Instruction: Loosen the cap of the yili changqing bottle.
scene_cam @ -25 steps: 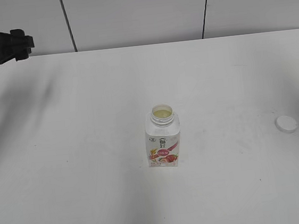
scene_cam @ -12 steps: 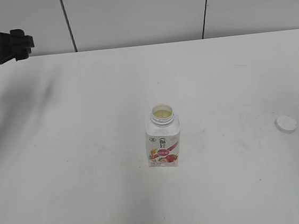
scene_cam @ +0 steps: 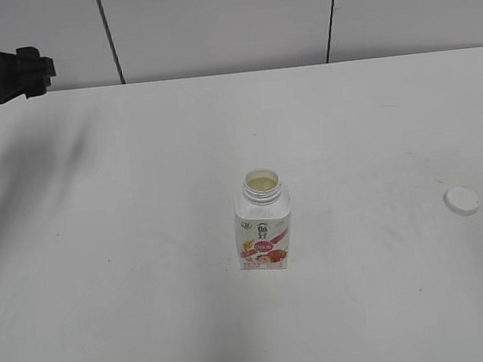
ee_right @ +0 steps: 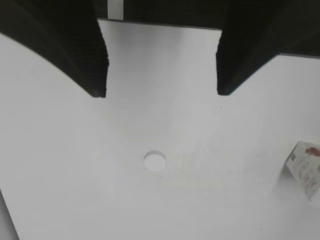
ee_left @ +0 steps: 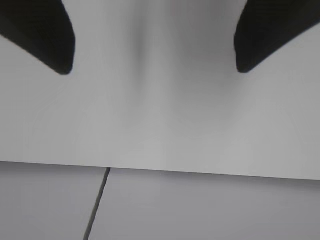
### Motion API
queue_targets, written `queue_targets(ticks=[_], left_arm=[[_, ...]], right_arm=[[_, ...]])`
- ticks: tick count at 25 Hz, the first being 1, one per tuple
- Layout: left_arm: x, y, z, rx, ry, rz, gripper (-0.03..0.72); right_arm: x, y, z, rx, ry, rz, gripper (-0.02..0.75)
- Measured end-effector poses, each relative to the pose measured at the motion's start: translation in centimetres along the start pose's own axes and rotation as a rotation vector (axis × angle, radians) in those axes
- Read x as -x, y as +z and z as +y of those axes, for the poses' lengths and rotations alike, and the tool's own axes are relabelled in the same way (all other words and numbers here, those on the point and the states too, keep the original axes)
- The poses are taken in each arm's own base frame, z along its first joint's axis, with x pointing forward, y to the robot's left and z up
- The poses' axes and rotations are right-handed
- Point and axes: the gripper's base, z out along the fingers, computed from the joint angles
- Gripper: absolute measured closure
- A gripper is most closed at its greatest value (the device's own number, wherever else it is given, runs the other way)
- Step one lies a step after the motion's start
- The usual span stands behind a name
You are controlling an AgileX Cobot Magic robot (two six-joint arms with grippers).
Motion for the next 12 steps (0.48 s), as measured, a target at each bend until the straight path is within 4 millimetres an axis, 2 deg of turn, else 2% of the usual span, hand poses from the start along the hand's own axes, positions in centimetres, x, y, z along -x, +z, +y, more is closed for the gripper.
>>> queue_targets(ticks=[2, 5, 12], left_arm=[[0.0, 0.0, 0.0, 0.000, 0.000, 0.000, 0.096], [0.0, 0.0, 0.0, 0.000, 0.000, 0.000, 0.096], [0.0, 0.0, 0.0, -0.001, 0.000, 0.000, 0.097]], right_arm=[[-1.1, 0.2, 0.2, 0.002, -0.001, -0.003, 0.204], [-1.8, -0.4, 0.4, -0.007, -0.010, -0.058, 0.204], [-2.0, -0.7, 0.5, -0.012, -0.013, -0.077, 0.204]])
